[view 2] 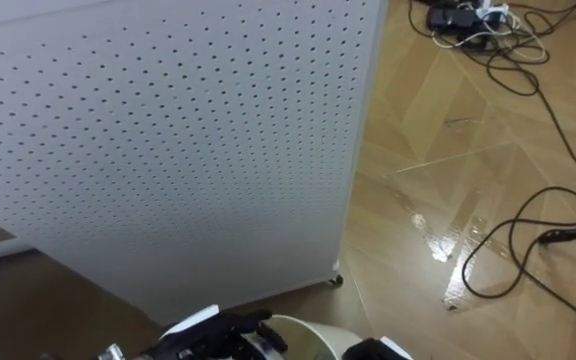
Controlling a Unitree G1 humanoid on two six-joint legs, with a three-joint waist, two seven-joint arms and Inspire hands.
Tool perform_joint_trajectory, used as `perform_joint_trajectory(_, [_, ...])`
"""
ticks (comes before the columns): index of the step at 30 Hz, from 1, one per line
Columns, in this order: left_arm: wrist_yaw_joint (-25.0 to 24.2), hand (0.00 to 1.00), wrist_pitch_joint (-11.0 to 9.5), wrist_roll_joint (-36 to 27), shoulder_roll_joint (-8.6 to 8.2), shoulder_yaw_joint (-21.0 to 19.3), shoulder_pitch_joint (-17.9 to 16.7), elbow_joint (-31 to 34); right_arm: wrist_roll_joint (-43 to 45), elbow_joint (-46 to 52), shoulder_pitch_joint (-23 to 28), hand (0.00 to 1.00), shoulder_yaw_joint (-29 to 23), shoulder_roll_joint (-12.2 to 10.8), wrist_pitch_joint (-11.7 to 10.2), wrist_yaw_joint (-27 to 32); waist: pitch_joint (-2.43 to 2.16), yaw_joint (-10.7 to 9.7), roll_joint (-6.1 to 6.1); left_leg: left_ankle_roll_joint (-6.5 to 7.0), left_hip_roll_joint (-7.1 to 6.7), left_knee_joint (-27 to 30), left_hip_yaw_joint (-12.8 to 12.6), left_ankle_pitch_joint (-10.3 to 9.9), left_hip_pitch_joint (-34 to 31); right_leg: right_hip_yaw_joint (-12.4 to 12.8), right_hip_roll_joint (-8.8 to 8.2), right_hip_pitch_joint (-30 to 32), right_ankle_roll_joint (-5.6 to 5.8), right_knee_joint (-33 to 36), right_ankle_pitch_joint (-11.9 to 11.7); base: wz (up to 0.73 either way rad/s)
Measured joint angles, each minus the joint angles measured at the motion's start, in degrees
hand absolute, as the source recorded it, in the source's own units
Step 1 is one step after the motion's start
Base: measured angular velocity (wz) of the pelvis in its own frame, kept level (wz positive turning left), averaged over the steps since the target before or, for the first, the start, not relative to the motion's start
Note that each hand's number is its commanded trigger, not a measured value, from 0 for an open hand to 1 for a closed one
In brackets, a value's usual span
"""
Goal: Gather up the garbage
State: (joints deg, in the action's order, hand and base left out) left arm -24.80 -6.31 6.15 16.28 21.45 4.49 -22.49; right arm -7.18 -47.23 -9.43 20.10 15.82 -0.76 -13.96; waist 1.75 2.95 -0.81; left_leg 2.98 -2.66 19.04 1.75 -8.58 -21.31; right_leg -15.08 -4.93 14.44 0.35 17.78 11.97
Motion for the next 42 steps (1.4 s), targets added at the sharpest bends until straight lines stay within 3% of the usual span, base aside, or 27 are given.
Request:
perform_joint_trajectory(12, [0.11,0.00,0.02,1.91,0.14,-0.24,-1.81,-2.98,-0.08,0.62,1.88,1.00,0.00,-0.04,-0.31,0.15,-0.45,-0.05,-0.38,0.29,-0.05,0.26,-0.19,0.24,1.26,0.13,0.03,-0.95,0.00,0.94,0.00,0.00])
perform_joint_trajectory(21, [1.64,0.00,-0.05,1.36,0.10,-1.28,-8.71,-3.97,-4.28,-0.45,7.40,1.00,-1.30,0.30,-1.25,0.11,-0.89,-1.83,-0.03,0.28,-0.11,-1.23,-0.78,0.24,5.97,0.35,0.09,-5.60,0.02,-0.74,-0.01,-0.02])
perform_joint_trajectory(24, [3.24,0.00,-0.10,0.90,0.01,-2.58,-12.37,-4.53,-4.71,-1.58,10.81,1.00,-2.78,0.34,-1.28,-0.06,-1.50,-2.70,0.53,0.27,-0.17,-2.29,-0.88,0.22,8.63,-0.01,0.17,-8.54,0.14,-2.46,-0.08,0.01])
perform_joint_trajectory(26, [4.17,0.00,-0.49,-0.76,-0.02,-4.96,-14.88,-5.52,-6.51,-3.90,13.22,1.00,-5.88,0.29,-1.70,-1.35,-1.85,-2.58,1.53,0.25,-0.07,-3.65,-1.76,0.24,10.78,0.54,0.14,-10.08,0.20,-3.15,-0.11,-0.10])
perform_joint_trajectory(28, [4.74,0.00,-0.47,-2.78,0.08,-6.27,-16.36,-8.48,-8.83,-6.92,13.70,1.00,-7.67,0.34,-1.71,-1.46,-1.95,-2.79,1.84,0.25,-0.08,-4.64,-2.10,0.23,12.95,0.64,0.29,-12.19,0.32,-4.22,-0.18,-0.12])
perform_joint_trajectory(33, [7.10,0.00,-0.79,-5.74,-0.26,-8.45,-19.61,-13.72,-17.17,-12.90,16.41,1.00,-10.34,0.08,-2.63,-1.00,-1.88,-2.68,2.94,0.08,-0.08,-6.73,-2.61,0.06,17.63,1.39,0.60,-16.03,0.47,-6.48,-0.21,-0.07])
perform_joint_trajectory(35, [8.70,0.00,-1.38,-7.87,-1.50,-10.66,-19.19,-19.72,-19.68,-15.80,16.37,1.00,-11.50,-0.32,-2.88,-0.97,-2.00,-2.65,2.94,-0.11,0.14,-6.89,-2.96,-0.15,18.12,2.32,0.97,-16.55,0.47,-7.14,-0.27,-0.11])
perform_joint_trajectory(39, [11.21,0.00,-1.61,-11.94,-2.63,-13.02,-19.33,-24.83,-22.82,-17.60,17.63,1.00,-13.42,-0.85,-2.93,-0.55,-1.89,-2.59,2.52,-0.17,0.17,-7.48,-3.35,-0.18,18.58,2.71,1.09,-16.92,0.39,-7.06,-0.34,-0.06])
perform_joint_trajectory(42, [13.63,0.00,-2.08,-15.69,-4.38,-15.13,-18.86,-30.02,-26.42,-21.22,17.38,1.00,-15.13,-1.97,-2.97,-0.47,-1.18,-2.63,2.41,-0.22,0.19,-7.95,-3.46,-0.40,19.96,2.47,1.05,-17.90,0.41,-7.23,-0.33,-0.02])
